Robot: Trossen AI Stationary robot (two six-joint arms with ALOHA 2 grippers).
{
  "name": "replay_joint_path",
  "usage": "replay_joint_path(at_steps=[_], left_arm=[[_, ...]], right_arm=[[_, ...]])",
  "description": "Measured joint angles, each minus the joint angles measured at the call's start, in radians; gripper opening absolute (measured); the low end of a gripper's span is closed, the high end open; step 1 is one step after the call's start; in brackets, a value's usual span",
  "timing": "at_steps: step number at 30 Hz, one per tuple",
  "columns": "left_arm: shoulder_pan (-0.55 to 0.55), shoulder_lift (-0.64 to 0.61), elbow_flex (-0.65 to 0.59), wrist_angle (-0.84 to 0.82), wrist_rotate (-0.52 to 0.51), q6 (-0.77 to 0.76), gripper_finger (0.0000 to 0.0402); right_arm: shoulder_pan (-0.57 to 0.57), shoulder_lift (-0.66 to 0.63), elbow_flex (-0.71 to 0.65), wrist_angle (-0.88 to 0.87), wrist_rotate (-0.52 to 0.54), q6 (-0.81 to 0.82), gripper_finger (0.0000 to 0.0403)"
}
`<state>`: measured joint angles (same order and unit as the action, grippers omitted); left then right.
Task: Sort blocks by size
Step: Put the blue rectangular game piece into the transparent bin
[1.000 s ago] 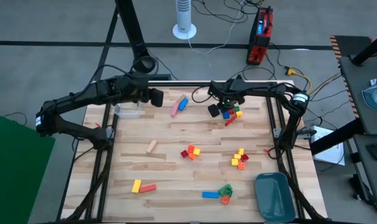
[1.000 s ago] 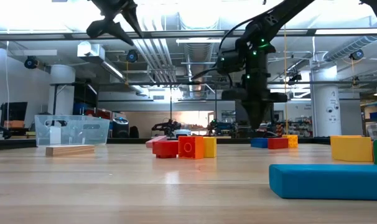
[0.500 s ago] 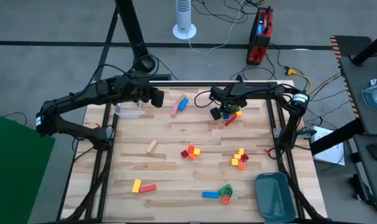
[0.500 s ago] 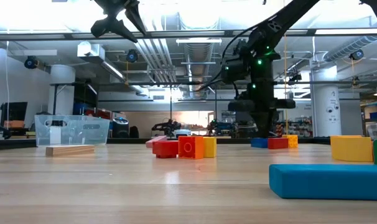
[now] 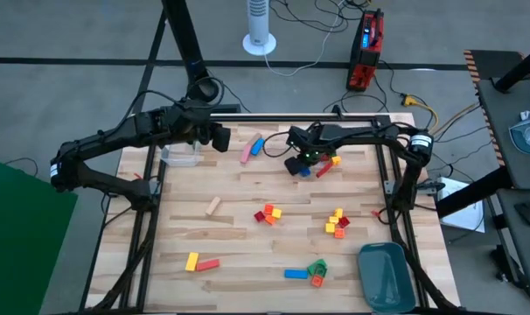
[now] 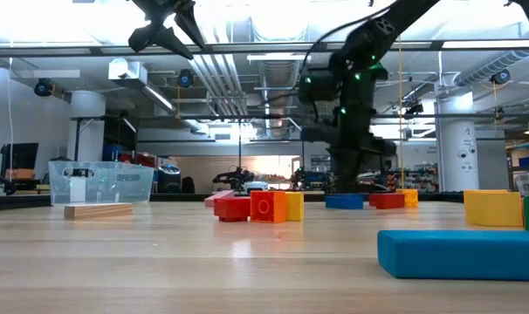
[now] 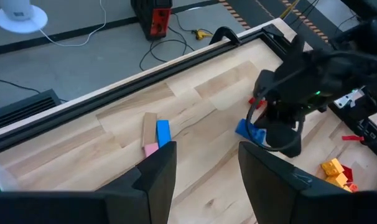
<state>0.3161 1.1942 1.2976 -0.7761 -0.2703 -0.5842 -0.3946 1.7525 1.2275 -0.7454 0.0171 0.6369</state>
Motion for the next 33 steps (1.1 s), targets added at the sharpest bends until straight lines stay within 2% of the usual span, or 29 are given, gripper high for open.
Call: replay_joint_path(at_steps=[6,11,15,19,25,29,33], left_arm=[[0.0,0.0,0.0,0.0,0.026,0.0,0.016],[0.0,0.0,0.0,0.0,0.05,0.042,0.016],[0.0,0.0,0.0,0.0,0.089,0.124,0.016],[0.0,0.0,0.0,0.0,0.108,0.146,0.016],[0.0,-0.001,0.0,0.004,0.106,0.19,0.016],[0.0,-0.001,0.0,0.008,0.106,0.201,0.016],[0.0,-0.001,0.0,0.008,0.106,0.202,0.016]], right_arm=[[0.002,-0.006,0.091,-0.103,-0.001,-0.001,0.0011],[0.002,-0.006,0.136,-0.165,-0.003,-0.092,0.0036],[0.002,-0.007,0.141,-0.206,-0.05,-0.1,0.0086],[0.024,-0.007,0.133,-0.237,-0.068,-0.063,0.0159],[0.049,0.011,0.09,-0.15,-0.062,-0.061,0.0253],[0.045,0.056,0.081,-0.125,-0.059,-0.068,0.0289],[0.043,0.125,0.079,-0.11,-0.058,-0.081,0.0302]])
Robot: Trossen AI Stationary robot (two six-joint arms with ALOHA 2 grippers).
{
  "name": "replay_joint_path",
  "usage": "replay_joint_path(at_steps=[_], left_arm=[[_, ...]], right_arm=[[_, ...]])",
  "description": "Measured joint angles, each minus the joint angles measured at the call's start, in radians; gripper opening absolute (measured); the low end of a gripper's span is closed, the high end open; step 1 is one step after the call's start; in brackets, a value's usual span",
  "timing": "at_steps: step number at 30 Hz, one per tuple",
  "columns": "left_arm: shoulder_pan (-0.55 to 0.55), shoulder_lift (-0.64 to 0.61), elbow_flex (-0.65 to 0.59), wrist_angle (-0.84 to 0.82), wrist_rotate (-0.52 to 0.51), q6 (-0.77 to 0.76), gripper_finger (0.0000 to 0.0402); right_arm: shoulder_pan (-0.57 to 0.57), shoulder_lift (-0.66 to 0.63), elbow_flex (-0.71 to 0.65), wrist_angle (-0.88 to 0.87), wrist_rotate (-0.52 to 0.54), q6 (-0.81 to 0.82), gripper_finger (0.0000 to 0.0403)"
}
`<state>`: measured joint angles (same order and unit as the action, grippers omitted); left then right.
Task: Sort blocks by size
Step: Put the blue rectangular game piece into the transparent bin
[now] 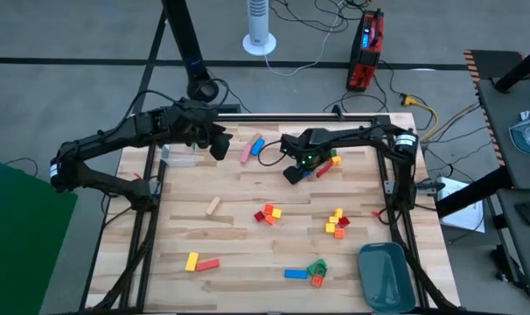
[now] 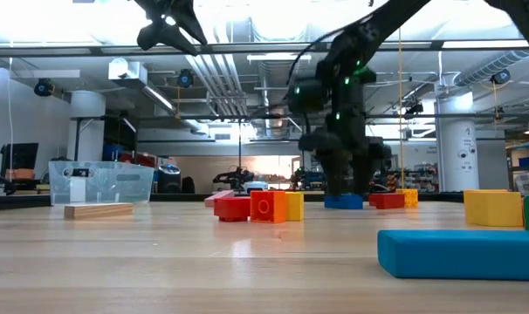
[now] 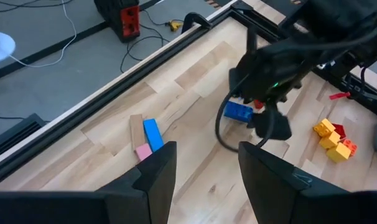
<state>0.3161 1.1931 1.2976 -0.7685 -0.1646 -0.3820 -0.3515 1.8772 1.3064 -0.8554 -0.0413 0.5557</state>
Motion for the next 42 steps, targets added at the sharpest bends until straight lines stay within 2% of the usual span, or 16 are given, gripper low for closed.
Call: replay_joint_path(at_steps=[4,7,15,20,22,25,29,32,36,42], left_arm=[[0.0,0.0,0.0,0.0,0.0,0.015,0.016],[0.0,0.0,0.0,0.011,-0.001,0.026,0.016],[0.0,0.0,0.0,0.061,-0.002,0.087,0.016],[0.0,0.003,0.0,0.074,-0.002,0.077,0.016],[0.0,0.003,0.0,0.087,0.011,0.038,0.016],[-0.002,0.003,0.0,0.111,0.101,0.037,0.016],[-0.022,0.018,0.0,0.18,0.25,0.155,0.016],[-0.049,0.046,0.0,0.222,0.317,0.274,0.016],[-0.107,0.099,0.0,0.3,0.349,0.441,0.016],[-0.187,0.181,0.0,0.47,0.36,0.501,0.016]], right_arm=[[0.001,0.054,0.006,0.018,0.003,-0.017,0.0294],[0.006,0.071,0.013,0.014,0.001,-0.018,0.0267],[0.013,0.048,0.01,0.024,-0.008,-0.005,0.0129],[0.004,-0.007,0.007,0.015,-0.036,-0.057,0.0132],[-0.006,-0.064,0.009,0.0,-0.095,-0.084,0.0132],[-0.022,-0.164,0.011,0.015,-0.209,-0.14,0.0132],[-0.048,-0.295,0.011,0.052,-0.445,-0.288,0.0132],[-0.05,-0.371,0.013,0.09,-0.64,-0.377,0.0132],[-0.048,-0.418,0.013,0.137,-0.824,-0.397,0.0132],[-0.048,-0.417,0.013,0.137,-1.029,-0.42,0.0132]])
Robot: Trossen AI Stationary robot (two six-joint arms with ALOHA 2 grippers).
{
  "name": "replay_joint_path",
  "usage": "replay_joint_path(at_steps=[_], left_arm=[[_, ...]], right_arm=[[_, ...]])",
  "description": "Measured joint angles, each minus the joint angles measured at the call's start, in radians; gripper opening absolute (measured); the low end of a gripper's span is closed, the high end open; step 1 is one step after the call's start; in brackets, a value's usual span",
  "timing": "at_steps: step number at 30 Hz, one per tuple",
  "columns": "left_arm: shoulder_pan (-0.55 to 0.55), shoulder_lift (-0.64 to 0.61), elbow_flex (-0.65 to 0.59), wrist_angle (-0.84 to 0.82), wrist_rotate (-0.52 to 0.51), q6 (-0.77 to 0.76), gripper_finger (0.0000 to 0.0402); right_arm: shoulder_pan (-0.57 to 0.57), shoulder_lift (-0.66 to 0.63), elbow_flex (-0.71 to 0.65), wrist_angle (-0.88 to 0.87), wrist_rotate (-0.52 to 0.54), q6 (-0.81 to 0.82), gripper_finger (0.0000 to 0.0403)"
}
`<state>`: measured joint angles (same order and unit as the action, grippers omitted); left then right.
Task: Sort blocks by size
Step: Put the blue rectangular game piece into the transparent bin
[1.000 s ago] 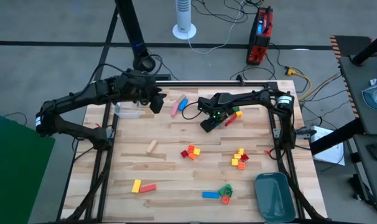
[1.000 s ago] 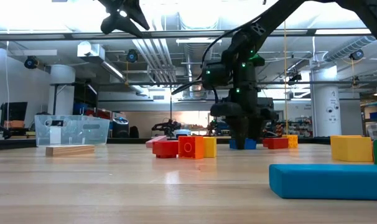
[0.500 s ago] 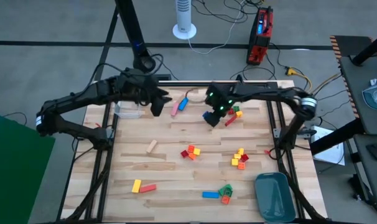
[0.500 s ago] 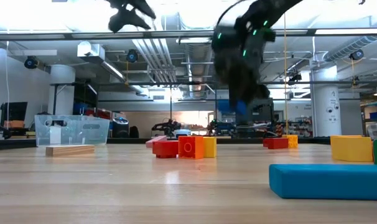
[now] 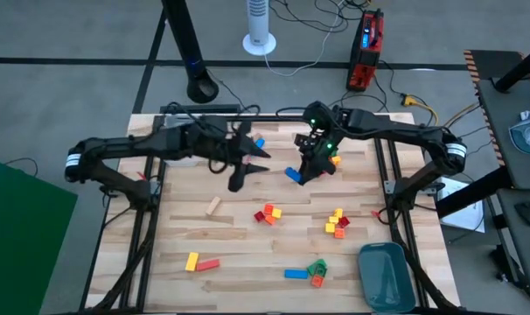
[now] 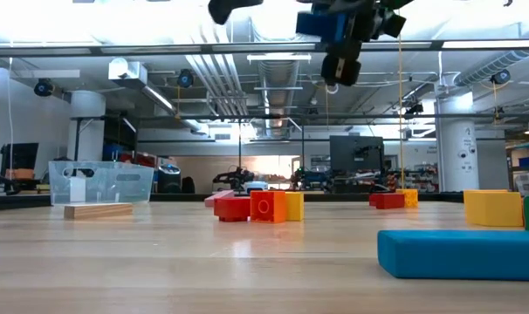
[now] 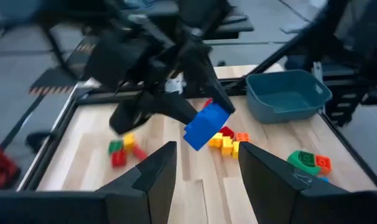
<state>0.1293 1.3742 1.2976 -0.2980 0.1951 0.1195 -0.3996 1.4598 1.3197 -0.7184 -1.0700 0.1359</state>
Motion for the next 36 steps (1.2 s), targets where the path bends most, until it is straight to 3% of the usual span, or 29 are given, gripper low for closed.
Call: replay_joint_path(at_steps=[7,16,30,36], left_arm=[[-0.04,0.087,0.0,0.107,0.003,-0.014,0.016],[-0.046,0.149,0.0,0.194,-0.001,0.036,0.016],[-0.048,0.184,0.0,0.296,0.047,0.123,0.0215],[-0.046,0.207,0.0,0.351,0.09,0.145,0.0209]], right_arm=[[0.001,0.016,0.0,0.002,-0.111,-0.007,0.0132],[0.006,0.014,0.021,0.023,-0.164,-0.019,0.0132],[0.006,0.014,0.028,0.023,-0.161,-0.019,0.0132],[0.006,0.014,0.027,0.026,-0.161,-0.005,0.0132]])
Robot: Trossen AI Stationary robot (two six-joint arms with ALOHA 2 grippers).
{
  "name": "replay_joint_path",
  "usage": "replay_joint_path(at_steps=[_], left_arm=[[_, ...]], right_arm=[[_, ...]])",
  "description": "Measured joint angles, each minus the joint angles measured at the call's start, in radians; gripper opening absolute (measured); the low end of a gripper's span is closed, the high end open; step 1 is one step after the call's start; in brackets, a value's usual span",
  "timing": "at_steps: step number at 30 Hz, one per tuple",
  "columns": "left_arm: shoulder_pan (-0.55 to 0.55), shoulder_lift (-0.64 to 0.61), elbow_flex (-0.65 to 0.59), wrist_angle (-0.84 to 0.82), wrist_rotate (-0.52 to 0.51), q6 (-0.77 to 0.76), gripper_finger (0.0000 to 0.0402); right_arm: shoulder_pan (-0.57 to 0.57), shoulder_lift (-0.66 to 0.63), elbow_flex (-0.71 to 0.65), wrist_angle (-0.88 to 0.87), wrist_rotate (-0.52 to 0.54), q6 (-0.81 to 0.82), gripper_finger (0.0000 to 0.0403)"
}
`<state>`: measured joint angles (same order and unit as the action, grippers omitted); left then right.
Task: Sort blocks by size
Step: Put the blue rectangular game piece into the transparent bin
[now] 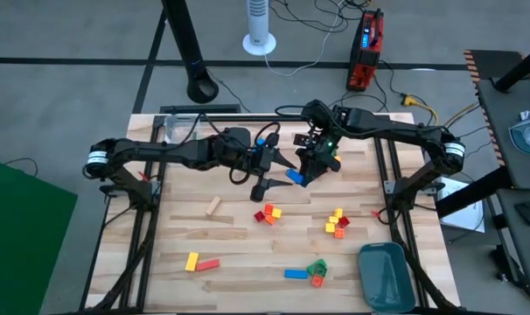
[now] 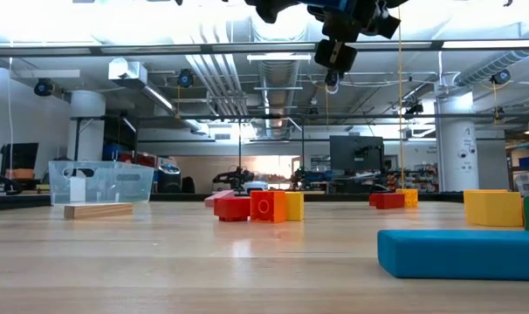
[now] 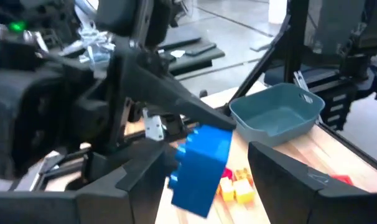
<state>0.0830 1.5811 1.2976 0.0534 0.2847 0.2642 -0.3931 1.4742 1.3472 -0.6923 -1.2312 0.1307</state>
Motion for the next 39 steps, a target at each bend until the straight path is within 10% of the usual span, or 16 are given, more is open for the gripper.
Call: replay_joint_path(at_steps=[14,26,39], left_arm=[[0.013,0.006,0.0,-0.007,0.113,0.022,0.0088],[0.015,-0.008,0.0,-0.043,0.117,0.047,0.0094],[0.065,-0.107,0.0,-0.298,0.121,0.041,0.0092]], right_arm=[[0.011,0.031,-0.001,0.002,-0.012,-0.005,0.0132],[0.012,0.04,-0.002,0.055,-0.013,0.046,0.0133],[-0.013,0.04,-0.002,0.117,0.094,0.108,0.0294]])
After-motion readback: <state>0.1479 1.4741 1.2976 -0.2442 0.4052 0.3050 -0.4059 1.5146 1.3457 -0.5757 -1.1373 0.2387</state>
